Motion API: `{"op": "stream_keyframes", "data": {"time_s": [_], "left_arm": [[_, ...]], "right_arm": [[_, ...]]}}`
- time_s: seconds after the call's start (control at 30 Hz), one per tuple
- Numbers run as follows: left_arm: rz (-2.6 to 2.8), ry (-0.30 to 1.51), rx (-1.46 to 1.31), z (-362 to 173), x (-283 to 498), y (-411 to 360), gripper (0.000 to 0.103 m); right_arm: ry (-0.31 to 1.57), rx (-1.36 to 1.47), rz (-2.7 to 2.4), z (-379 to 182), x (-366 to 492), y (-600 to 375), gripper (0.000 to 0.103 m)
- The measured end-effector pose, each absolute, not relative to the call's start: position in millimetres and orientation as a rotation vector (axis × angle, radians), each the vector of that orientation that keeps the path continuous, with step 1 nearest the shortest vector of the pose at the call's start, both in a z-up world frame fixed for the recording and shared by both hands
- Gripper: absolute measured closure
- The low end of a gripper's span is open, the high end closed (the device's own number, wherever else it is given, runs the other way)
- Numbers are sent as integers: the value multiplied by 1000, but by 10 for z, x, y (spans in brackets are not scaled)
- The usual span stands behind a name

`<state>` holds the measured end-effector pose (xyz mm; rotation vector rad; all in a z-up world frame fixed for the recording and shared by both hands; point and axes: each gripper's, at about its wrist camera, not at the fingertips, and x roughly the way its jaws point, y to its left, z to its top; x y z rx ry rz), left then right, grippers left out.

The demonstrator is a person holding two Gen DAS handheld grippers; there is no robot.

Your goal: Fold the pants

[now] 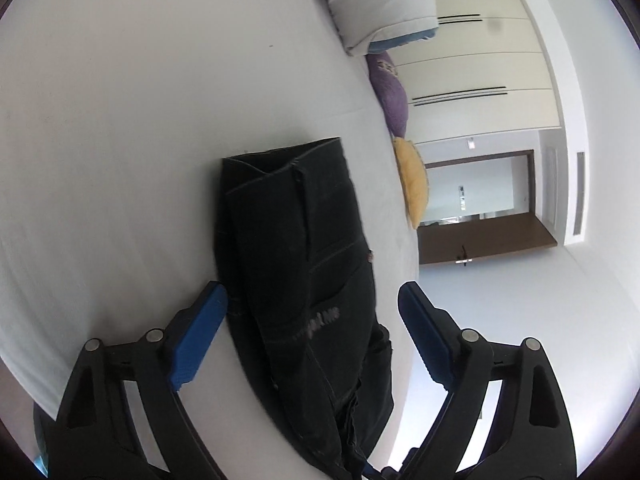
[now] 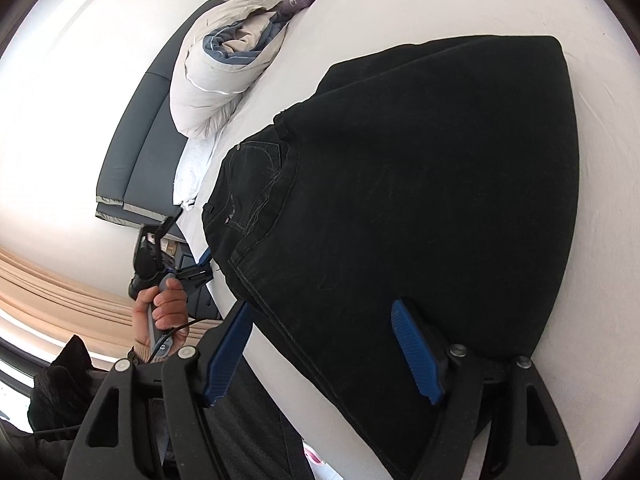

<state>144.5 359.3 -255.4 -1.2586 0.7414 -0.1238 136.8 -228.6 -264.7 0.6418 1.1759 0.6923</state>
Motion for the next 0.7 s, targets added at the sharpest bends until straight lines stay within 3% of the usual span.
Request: {"op": "stream_keyframes", "data": {"time_s": [0.03,0.37,0.5,0.7], "left_arm": [[-117,745,-1263,-2578,1445,3613,24],[-119,786,-1232,-2623,1595,3667,26],[-95,836,-1218,-2695,1735,3698,68],[-75,838,-1274,-2787,1722,3763,81]], "right_arm": [[1175,641,691,-2646,1366,-2288,28],[1178,632,684,-2631,1355,-2296,28],[1176,627,683,-2627,1351,-2302,28],[1179,633,677,-2624,1352,-2322,28]]}}
